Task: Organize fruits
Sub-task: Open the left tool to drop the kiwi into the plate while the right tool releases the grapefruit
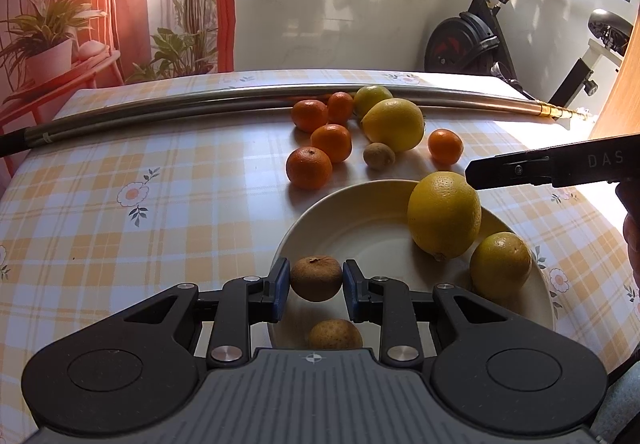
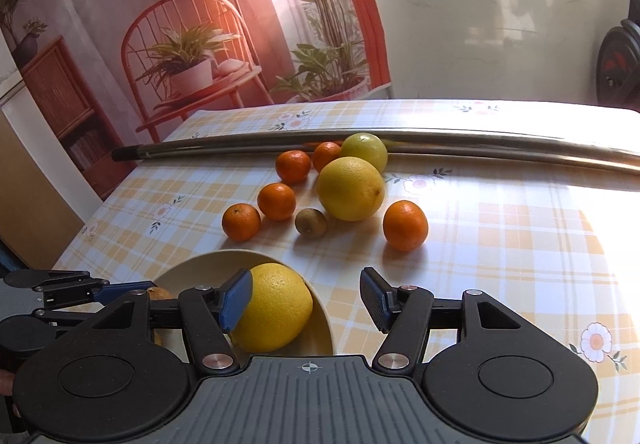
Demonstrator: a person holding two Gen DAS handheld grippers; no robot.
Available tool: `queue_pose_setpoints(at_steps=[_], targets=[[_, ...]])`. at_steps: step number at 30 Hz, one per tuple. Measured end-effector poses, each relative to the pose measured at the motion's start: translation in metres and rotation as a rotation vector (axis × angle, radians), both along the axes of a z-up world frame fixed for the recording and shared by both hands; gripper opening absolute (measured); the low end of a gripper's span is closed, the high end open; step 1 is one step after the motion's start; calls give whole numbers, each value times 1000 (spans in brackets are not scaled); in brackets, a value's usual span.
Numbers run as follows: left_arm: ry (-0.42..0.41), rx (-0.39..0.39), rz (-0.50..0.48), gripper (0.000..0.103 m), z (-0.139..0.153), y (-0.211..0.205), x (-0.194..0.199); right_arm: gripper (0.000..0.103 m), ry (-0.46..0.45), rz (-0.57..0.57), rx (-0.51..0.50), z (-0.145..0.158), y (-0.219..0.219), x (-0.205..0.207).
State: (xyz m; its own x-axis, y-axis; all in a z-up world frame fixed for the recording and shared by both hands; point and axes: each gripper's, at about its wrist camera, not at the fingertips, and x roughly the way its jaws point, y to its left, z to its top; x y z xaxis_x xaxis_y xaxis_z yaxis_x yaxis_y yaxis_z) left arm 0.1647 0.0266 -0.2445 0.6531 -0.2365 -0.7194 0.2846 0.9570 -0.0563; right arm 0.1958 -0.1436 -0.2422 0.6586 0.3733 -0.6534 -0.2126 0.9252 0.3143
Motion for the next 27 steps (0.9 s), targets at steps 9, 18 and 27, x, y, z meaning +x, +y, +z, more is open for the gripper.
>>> queue_pose_setpoints(at_steps=[9, 18, 27], targets=[[5, 9, -2, 30, -2, -2, 0, 57, -9, -37, 7, -2, -5, -4], [13, 18, -5, 30, -3, -2, -3, 61, 1, -23, 25, -4, -4, -4], [0, -4, -12, 43, 2, -1, -5, 63, -6, -40, 27, -4, -8, -5]])
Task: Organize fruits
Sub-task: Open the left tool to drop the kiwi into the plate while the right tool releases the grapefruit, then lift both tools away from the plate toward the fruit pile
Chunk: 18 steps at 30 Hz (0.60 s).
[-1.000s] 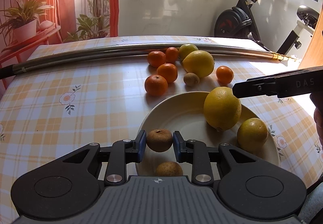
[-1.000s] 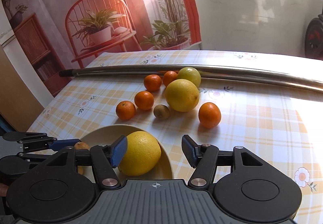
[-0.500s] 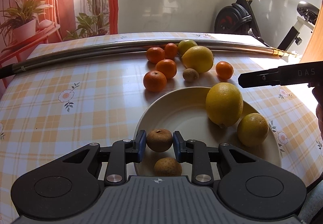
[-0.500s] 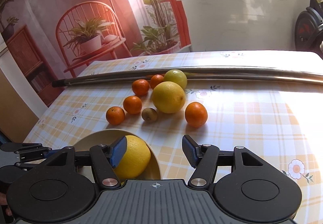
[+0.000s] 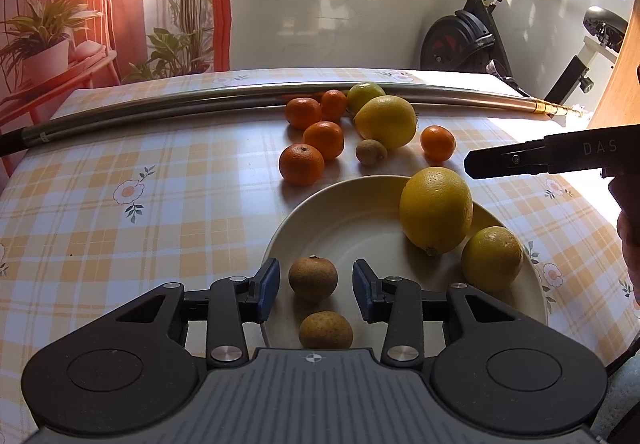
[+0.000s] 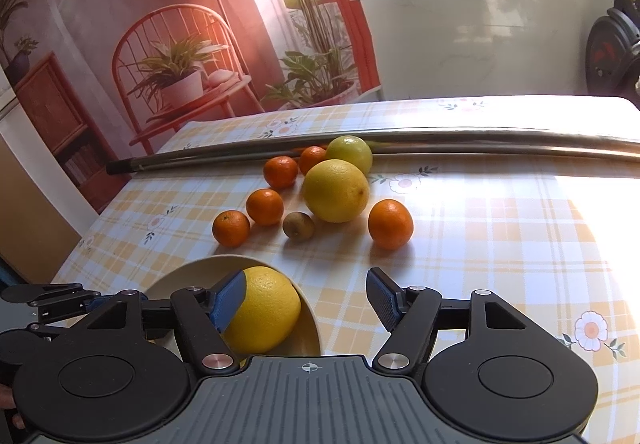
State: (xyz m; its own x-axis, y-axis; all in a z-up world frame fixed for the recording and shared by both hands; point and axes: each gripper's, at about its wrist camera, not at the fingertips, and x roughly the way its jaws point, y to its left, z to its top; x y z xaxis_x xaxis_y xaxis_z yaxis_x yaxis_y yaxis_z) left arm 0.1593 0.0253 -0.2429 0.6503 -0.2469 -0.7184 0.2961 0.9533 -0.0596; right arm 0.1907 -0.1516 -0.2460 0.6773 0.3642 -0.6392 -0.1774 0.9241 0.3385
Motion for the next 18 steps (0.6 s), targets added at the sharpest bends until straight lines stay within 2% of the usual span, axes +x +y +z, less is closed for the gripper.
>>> queue_pose_setpoints(at_steps=[5, 8, 12, 18], targets=[[-9, -56, 2, 57, 6, 5, 3, 63, -3, -9, 3, 0, -3, 0], [-50, -43, 17, 64, 12, 4, 5, 63, -12, -9, -10, 1, -3, 1], [-78, -45, 10, 64, 21, 5, 13, 63, -25, -13, -24, 3, -4, 1], [-79, -85, 7, 64, 31, 6, 34, 63, -42, -21, -52, 5, -9, 7]])
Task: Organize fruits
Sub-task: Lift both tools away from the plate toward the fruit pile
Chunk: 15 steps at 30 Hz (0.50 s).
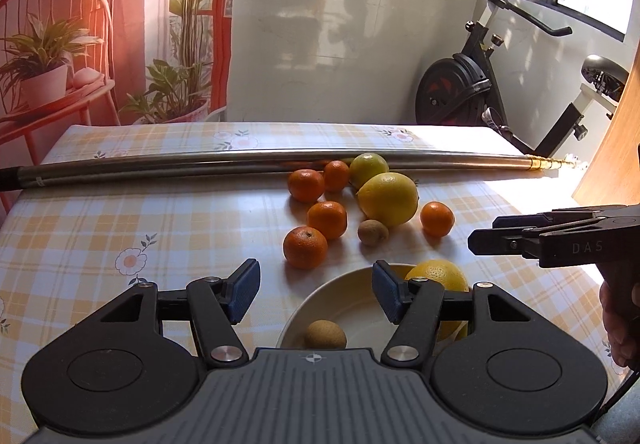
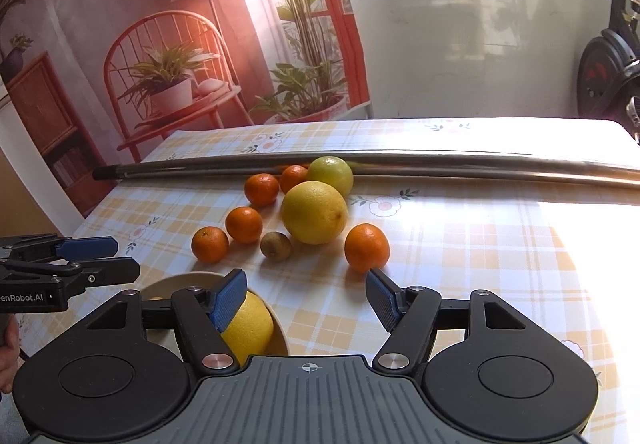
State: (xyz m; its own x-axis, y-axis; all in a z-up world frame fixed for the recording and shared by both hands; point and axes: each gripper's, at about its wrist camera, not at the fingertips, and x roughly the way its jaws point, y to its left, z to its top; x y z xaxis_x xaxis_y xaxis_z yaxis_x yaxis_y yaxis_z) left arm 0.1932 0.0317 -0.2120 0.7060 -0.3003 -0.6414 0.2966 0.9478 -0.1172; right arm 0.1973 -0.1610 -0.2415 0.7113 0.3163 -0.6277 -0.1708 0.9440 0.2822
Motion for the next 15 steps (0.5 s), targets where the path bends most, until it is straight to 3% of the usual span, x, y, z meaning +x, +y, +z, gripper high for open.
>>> queue_pose_setpoints(at_steps=[9, 15], targets=[[48, -38, 11, 64, -7, 1, 34, 63, -66, -32, -37, -4, -10, 12], [71, -3, -10, 64, -17, -6, 50, 62, -89, -54, -47, -7, -14, 20]])
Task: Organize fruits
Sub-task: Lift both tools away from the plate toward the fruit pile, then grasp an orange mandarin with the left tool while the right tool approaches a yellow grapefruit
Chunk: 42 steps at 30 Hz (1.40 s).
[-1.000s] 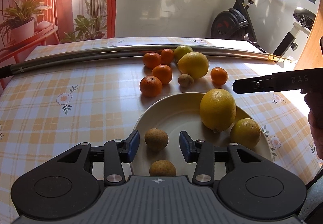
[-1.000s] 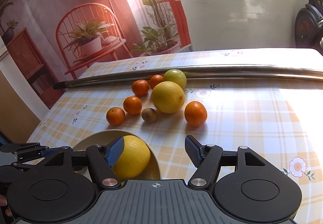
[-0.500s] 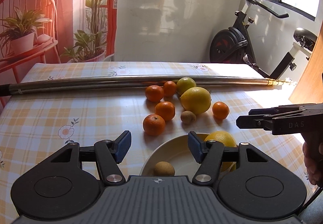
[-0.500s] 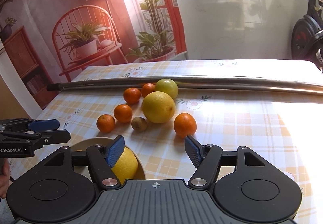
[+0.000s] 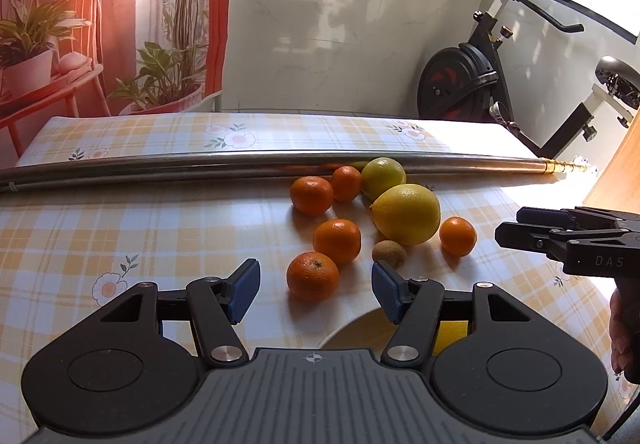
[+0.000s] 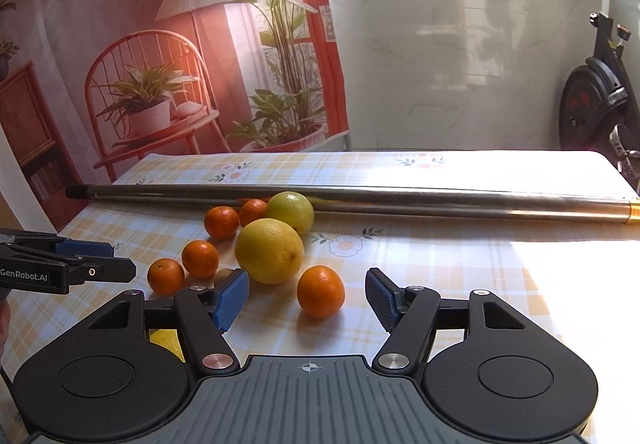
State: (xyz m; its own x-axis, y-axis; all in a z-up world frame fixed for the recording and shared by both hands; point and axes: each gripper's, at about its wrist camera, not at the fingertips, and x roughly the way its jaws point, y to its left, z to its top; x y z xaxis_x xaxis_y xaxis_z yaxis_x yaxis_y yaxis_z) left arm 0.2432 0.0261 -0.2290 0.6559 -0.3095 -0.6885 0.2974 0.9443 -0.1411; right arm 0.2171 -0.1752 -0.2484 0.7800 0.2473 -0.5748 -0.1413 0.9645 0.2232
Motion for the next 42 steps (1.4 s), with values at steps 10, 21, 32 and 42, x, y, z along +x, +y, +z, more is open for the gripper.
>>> queue_pose_setpoints(at_steps=[10, 21, 32, 42], targets=[[89, 6, -8, 59, -21, -6, 34, 62, 10, -13, 23, -8, -6, 5], [60, 126, -45, 43, -32, -23, 36, 62, 28, -26, 42, -14, -10, 7], [37, 159, -28, 39, -29, -23, 27, 62, 23, -12, 25, -14, -9, 14], [14, 100, 22, 39, -19, -9, 20, 62, -9, 26, 48, 2, -6, 39]])
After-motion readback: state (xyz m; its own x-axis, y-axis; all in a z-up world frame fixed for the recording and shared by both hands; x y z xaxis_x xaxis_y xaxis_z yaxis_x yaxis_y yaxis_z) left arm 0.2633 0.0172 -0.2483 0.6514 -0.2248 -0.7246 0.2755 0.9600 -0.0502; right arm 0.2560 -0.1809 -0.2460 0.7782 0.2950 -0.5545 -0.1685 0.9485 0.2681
